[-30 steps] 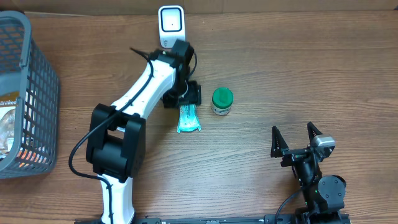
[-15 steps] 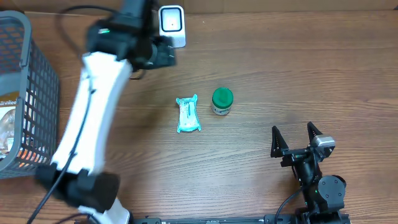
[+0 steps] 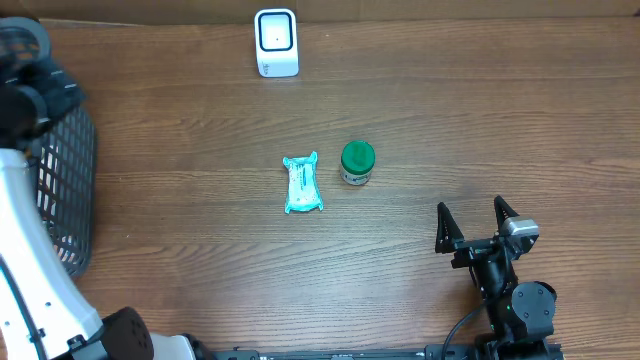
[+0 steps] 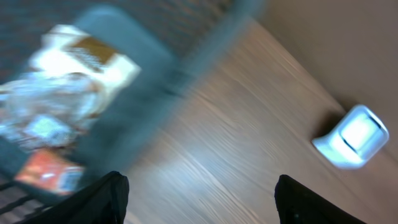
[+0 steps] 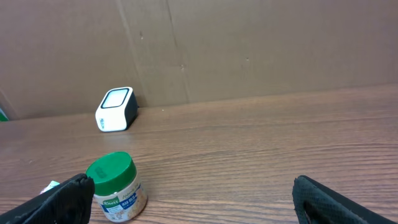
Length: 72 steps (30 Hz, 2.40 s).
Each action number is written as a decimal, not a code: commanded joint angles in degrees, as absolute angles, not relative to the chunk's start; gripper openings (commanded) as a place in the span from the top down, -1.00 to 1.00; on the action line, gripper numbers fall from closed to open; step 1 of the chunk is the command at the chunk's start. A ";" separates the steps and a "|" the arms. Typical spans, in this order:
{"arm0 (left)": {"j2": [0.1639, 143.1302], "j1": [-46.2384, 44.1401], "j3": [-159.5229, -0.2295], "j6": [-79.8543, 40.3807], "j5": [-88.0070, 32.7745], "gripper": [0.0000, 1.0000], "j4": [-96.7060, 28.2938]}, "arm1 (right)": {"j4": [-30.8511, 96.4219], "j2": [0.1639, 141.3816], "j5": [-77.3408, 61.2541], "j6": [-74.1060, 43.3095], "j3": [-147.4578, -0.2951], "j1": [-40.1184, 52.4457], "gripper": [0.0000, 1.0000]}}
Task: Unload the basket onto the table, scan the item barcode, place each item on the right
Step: 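Reach the left gripper into the basket and grasp the orange item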
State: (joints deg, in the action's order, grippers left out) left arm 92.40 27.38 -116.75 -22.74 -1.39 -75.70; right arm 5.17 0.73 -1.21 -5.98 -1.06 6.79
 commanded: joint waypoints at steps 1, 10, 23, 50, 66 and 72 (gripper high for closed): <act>92.68 32.38 -117.38 -24.05 -1.50 -0.54 -75.35 | 4.78 0.23 -1.15 -6.02 -0.47 6.72 -1.00; 97.32 41.78 -114.76 -27.16 -0.10 -0.48 -76.25 | 4.80 0.23 -1.15 -6.02 -0.47 6.72 -1.00; 99.74 50.00 -95.20 -30.11 2.81 -0.47 -69.28 | 4.80 0.23 -1.15 -6.02 -0.47 6.72 -1.00; 100.03 51.35 -68.38 -26.59 9.58 -0.65 -45.21 | 4.80 0.23 -1.15 -6.02 -0.47 6.72 -1.00; 108.86 51.35 -68.25 -24.82 9.58 -0.25 -44.38 | 4.78 0.23 -1.15 -6.02 -0.47 6.72 -1.00; 108.84 51.35 -69.21 -24.84 9.34 0.52 -44.84 | 4.78 0.23 -1.15 -6.02 -0.47 6.72 -1.00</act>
State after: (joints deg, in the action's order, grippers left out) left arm 105.93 51.07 -69.21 -25.02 10.76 -44.29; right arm 5.13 0.73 -1.23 -5.98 -1.06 6.79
